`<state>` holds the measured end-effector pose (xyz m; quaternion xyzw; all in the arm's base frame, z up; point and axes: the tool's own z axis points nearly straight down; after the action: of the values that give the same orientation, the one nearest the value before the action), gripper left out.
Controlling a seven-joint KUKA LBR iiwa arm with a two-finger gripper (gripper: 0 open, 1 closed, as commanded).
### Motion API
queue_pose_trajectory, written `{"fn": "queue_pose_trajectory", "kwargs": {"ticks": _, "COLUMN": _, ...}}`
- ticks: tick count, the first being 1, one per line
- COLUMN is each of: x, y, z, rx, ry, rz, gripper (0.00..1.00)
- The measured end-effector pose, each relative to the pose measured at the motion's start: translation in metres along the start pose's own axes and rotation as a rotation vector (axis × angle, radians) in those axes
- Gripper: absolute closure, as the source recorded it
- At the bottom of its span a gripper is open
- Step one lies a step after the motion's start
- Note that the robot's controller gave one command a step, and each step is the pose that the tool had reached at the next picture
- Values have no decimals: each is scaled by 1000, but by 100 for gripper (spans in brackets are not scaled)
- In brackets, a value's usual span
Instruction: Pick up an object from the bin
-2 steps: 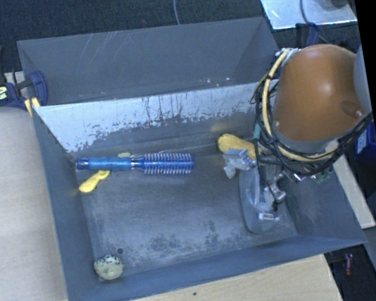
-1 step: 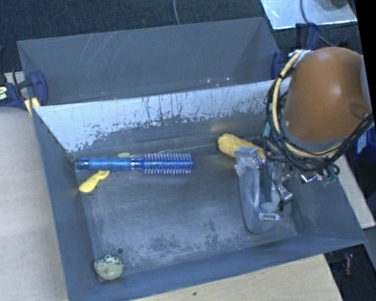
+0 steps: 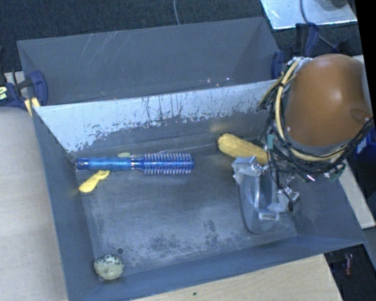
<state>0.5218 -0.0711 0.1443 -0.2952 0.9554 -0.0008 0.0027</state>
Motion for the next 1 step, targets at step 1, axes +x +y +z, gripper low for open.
{"fn": "queue_pose_trajectory", "kwargs": {"ticks": 1, "x": 31, "y": -24, "z": 32, "rx": 2, "ry": -7, "rz": 33, "gripper": 0}}
